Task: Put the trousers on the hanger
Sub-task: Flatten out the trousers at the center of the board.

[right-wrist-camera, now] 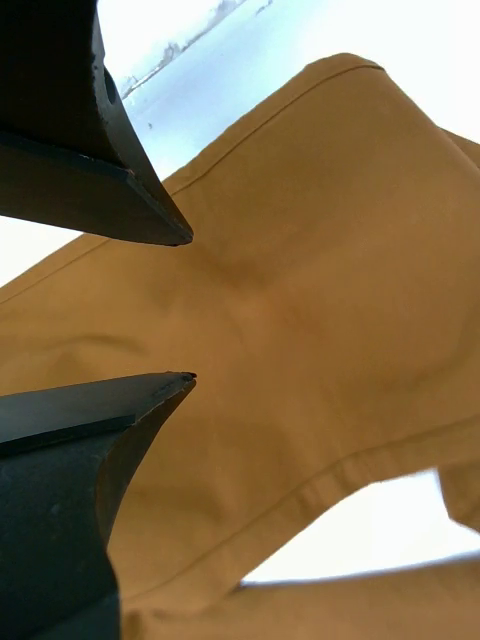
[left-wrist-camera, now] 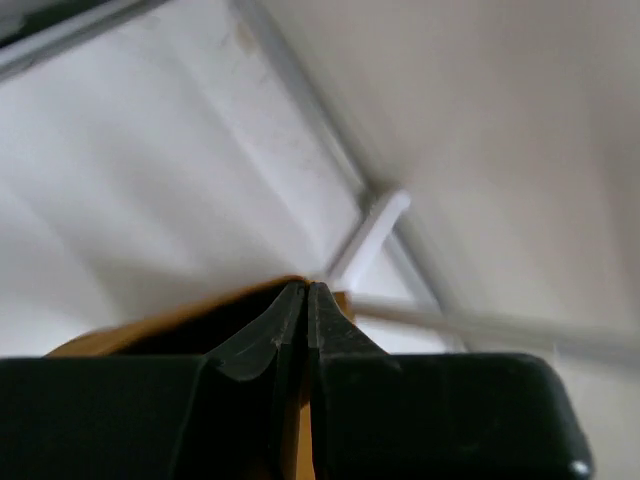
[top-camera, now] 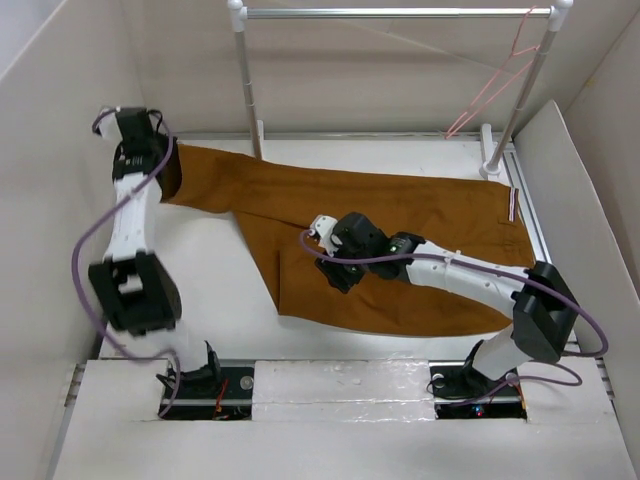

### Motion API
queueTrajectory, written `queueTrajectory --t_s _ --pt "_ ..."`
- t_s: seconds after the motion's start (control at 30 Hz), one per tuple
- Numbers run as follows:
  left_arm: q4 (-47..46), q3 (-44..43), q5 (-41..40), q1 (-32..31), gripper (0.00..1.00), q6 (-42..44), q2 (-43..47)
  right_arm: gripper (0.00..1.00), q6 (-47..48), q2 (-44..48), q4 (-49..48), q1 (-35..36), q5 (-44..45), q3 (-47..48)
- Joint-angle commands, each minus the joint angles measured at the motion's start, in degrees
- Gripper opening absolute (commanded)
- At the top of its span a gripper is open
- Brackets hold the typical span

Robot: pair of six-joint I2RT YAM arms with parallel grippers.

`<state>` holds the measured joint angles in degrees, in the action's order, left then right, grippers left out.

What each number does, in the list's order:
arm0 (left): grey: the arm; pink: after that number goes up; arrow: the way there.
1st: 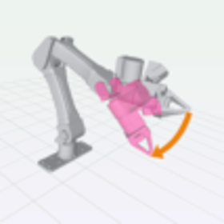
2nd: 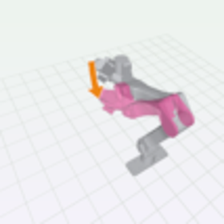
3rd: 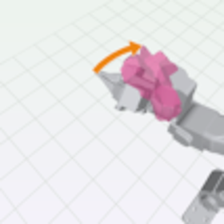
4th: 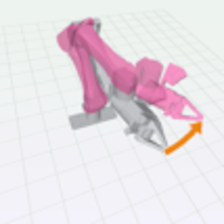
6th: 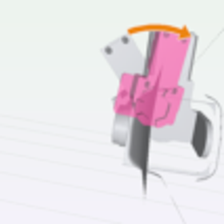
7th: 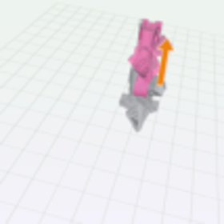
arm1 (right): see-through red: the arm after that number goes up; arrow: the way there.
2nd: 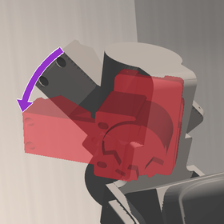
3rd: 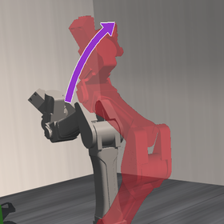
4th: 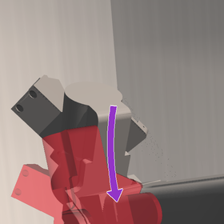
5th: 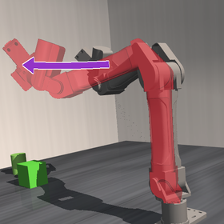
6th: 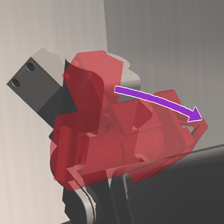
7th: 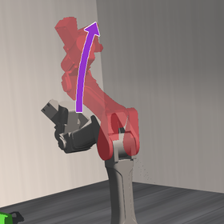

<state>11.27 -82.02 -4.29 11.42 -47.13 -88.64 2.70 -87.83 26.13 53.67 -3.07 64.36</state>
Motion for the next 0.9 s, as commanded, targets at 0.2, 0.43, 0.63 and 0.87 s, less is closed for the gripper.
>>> queueTrajectory --t_s 0.2,0.43,0.63,0.87 --pt "3.9 -31.2 -1.1 1.4 0.65 3.6 -31.3 0.59 -1.3 4.4 6.1 1.3 0.4 6.9" --pt "5.2 -14.5 -5.5 -3.7 0.69 11.9 -18.5 0.14 -2.6 7.9 3.4 1.4 2.7 1.3" --pt "-4.7 21.0 6.5 -5.3 0.52 7.2 2.9 0.0 -2.6 9.4 3.1 0.8 2.7 0.1" --pt "-16.0 38.5 24.6 -7.5 0.67 6.3 4.6 0.51 -2.5 16.5 2.6 -3.6 2.5 -4.8"
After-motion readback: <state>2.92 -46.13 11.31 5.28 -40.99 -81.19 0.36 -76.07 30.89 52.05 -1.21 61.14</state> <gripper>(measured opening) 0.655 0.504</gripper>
